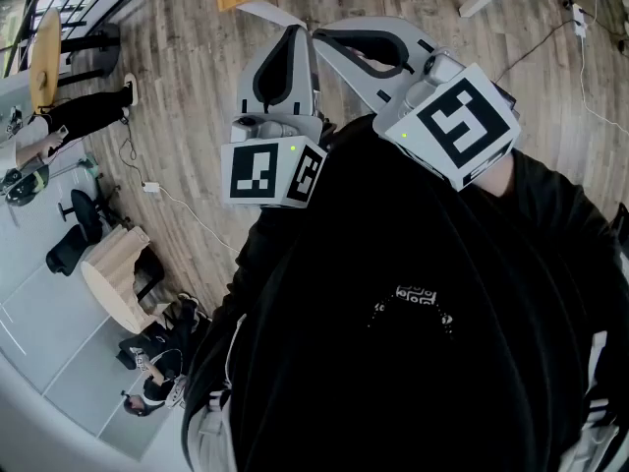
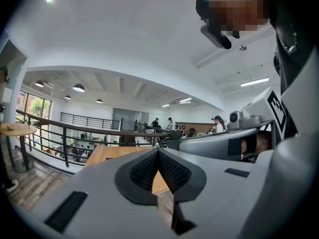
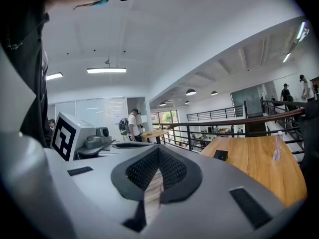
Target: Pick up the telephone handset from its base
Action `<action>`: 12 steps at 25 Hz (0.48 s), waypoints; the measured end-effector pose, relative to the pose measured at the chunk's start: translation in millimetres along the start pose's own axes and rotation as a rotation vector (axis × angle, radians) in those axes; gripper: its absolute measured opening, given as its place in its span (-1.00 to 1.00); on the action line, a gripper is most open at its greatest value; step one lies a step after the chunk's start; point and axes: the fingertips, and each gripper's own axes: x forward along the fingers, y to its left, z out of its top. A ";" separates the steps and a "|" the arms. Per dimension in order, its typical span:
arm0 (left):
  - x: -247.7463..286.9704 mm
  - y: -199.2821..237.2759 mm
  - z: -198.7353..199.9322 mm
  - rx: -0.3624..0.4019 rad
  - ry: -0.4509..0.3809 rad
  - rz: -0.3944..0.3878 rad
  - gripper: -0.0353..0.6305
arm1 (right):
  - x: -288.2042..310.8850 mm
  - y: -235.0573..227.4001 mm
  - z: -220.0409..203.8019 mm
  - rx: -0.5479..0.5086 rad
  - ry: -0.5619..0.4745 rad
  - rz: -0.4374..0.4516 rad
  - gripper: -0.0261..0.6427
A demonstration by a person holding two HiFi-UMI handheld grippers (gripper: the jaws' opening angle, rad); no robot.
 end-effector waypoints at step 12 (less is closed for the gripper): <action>18.5 -3.7 0.9 0.005 0.006 -0.027 -0.88 | 2.8 -17.7 3.0 0.019 -0.012 0.011 -0.87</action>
